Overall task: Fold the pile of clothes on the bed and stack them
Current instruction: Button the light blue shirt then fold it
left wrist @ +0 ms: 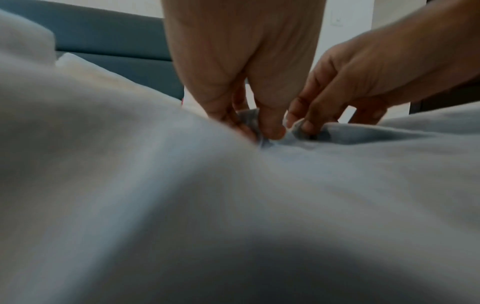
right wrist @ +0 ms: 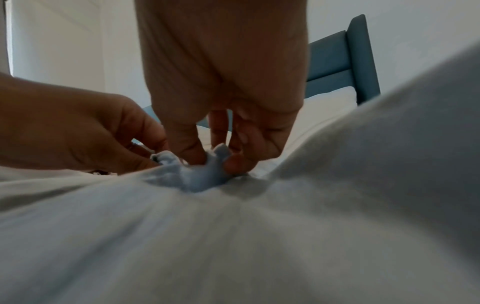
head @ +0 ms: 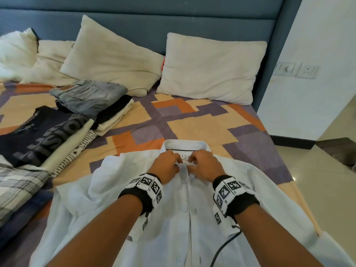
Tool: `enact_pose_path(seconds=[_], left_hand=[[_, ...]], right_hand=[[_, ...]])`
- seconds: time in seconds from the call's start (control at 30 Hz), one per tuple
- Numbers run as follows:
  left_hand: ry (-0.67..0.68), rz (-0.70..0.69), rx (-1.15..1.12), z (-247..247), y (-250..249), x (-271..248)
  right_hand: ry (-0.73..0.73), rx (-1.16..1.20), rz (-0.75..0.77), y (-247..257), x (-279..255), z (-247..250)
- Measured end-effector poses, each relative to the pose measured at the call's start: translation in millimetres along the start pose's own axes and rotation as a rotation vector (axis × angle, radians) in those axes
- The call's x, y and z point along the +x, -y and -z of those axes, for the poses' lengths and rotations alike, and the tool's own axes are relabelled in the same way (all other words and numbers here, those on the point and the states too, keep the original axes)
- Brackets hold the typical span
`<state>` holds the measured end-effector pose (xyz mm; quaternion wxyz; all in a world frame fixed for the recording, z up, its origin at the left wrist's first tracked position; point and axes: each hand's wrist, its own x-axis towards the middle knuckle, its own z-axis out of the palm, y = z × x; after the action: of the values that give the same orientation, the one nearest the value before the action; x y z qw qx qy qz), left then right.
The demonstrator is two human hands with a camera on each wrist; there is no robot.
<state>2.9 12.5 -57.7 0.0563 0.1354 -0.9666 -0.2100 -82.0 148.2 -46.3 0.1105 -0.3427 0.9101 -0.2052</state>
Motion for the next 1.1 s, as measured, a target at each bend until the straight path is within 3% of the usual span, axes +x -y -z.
enact_pose_path(seconds=[0.2,0.33,0.53,0.6,0.73,0.8,0.93,1.03,1.1], left_hand=[[-0.026,0.059,-0.143,20.1,-5.3,9.1],[-0.01,0.025,-0.086,28.4,-9.7,18.9],[0.013,0.045,-0.122,30.2,-11.5,28.2],[0.03,0.052,-0.117,28.7,-11.6,30.8],[0.025,0.068,-0.137,18.9,-8.8,31.6],[0.017,0.103,-0.199,10.7,-6.2,30.6],[0.03,0.165,-0.276,2.9,-4.1,29.2],[0.019,0.201,-0.318,1.3,-1.4,30.1],[0.01,0.205,-0.314,-0.5,-1.1,29.8]], right_hand=[[-0.179,0.133,0.089,-9.8,0.5,10.3],[-0.1,0.195,0.061,-12.1,-3.4,18.7],[-0.032,0.134,0.188,-8.7,8.2,16.2],[-0.102,0.278,0.178,-6.6,11.0,18.1],[-0.123,0.718,-0.038,-11.3,17.2,17.4],[-0.069,0.621,0.05,-18.6,15.3,22.9],[0.245,0.28,0.195,-30.3,11.6,30.9],[0.345,-0.1,0.203,-24.9,11.2,23.8],[0.33,-0.298,0.236,-20.7,12.3,20.4]])
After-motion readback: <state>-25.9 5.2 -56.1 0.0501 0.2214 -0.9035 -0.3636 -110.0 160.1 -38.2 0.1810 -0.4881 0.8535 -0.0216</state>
